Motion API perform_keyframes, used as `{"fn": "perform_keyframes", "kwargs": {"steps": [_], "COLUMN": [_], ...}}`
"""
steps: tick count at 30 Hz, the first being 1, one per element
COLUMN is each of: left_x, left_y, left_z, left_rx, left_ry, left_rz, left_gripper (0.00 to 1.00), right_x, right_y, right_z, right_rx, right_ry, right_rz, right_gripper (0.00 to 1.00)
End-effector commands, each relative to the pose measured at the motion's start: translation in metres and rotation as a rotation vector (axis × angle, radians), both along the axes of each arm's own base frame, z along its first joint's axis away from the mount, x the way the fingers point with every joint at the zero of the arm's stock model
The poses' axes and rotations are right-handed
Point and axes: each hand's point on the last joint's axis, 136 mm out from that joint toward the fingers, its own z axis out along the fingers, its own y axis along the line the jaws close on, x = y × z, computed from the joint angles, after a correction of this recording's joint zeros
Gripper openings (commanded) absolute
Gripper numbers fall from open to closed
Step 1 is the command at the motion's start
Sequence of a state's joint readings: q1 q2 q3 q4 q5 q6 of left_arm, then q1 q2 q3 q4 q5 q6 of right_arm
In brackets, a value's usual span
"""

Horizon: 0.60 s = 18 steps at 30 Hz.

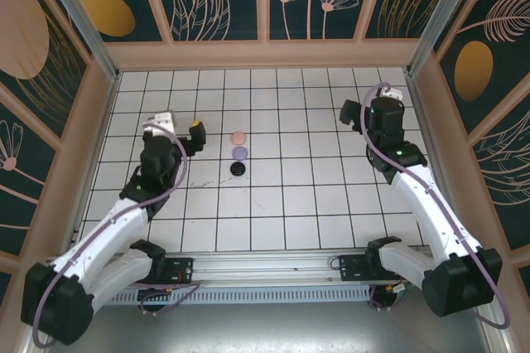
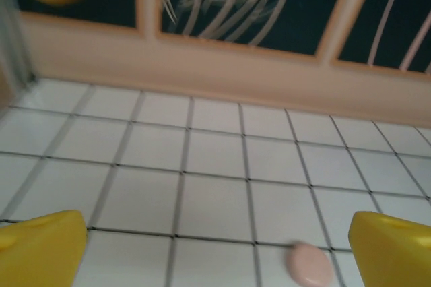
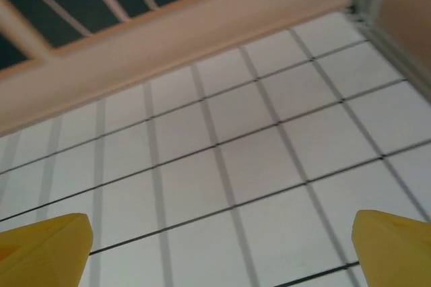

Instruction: Insert wireless bluetooth earbuds into charging case

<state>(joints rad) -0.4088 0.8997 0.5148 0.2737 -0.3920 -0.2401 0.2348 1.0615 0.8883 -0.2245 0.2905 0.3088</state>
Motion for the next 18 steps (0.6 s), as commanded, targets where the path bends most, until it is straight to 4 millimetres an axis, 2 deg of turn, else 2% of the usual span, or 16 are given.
{"fn": "perform_keyframes", "kwargs": {"steps": [1,3,7,9,13,18], "left_x": [-0.007,-0.008,-0.002,0.002,0.014,0.017], "left_y": [0.036,0.045,0.062,0.07,0.073,0.079], "left_z": [0.026,0.023,0.004,-0.006,-0.028,-0.052], "left_rx": [0.146,0.176,0.212,0.192,0.175,0.208], "left_ry": [-0.185,-0.204,-0.19,-0.19,-0.182,-0.185], "left_rz": [0.162,0.198,0.248,0.265,0.246,0.246], "left_gripper": [0.99,0.99,0.99,0.99,0.99,0.99], "right_x": [0.011,0.014,0.018,0.02,0.023,0.023], "right_y": [-0.034,-0.041,-0.056,-0.062,-0.064,-0.06], "right_z": [-0.008,-0.029,-0.073,-0.088,-0.106,-0.114], "right_rx": [-0.083,-0.123,-0.207,-0.224,-0.243,-0.225], "right_ry": [-0.122,-0.145,-0.126,-0.13,-0.17,-0.254], "right_rz": [-0.118,-0.124,-0.166,-0.183,-0.156,-0.081], "right_gripper": [0.99,0.99,0.99,0.99,0.99,0.99]}}
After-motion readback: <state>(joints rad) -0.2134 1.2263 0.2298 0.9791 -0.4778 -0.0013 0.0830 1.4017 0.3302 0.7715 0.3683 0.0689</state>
